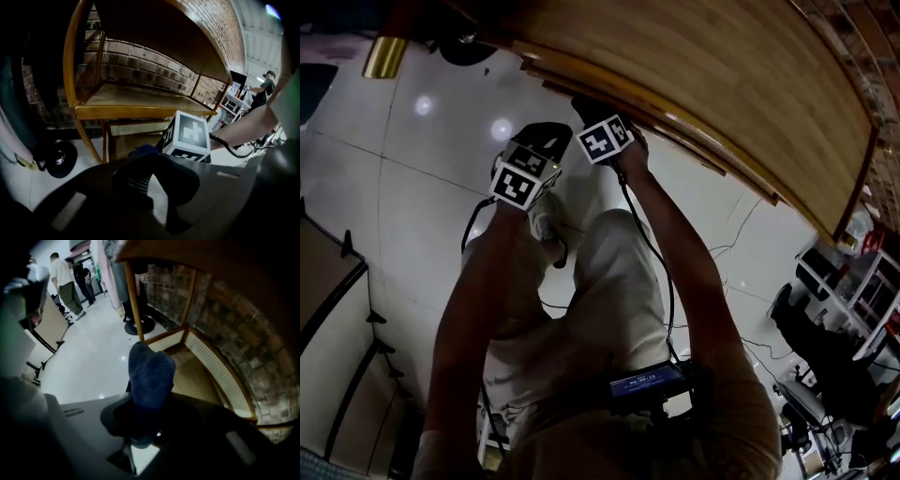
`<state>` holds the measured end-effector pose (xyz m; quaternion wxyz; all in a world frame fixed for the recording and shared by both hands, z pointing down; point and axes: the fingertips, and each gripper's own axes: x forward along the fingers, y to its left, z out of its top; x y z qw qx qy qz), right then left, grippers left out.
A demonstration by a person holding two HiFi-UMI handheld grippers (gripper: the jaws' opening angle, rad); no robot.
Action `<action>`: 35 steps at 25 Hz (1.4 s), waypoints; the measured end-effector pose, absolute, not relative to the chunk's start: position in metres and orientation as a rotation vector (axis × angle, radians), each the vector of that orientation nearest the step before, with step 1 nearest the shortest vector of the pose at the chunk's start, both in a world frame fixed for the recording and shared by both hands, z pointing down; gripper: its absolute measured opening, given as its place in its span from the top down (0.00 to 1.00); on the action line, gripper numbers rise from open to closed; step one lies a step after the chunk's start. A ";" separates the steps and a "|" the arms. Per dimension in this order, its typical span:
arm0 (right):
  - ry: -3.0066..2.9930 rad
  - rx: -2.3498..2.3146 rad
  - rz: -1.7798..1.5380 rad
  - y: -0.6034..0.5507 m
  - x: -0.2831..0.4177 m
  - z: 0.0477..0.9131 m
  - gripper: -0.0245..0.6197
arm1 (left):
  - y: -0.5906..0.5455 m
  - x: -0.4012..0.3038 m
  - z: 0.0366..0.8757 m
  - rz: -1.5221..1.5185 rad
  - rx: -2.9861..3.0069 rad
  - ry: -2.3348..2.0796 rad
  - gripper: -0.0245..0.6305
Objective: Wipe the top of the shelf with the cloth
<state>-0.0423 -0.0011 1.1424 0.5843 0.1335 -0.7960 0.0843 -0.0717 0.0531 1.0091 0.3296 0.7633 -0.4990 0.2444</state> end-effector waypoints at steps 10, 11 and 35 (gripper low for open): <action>-1.968 0.194 0.015 -0.025 -0.190 1.217 0.81 | 0.037 -0.161 0.984 0.821 1.933 -1.617 0.96; -1.956 0.191 0.040 -0.025 -0.188 1.218 0.81 | 0.042 -0.161 0.983 0.859 1.940 -1.631 0.96; -1.765 0.890 0.657 -0.103 0.353 1.215 0.81 | 0.010 -0.022 1.017 1.173 2.285 -1.157 0.96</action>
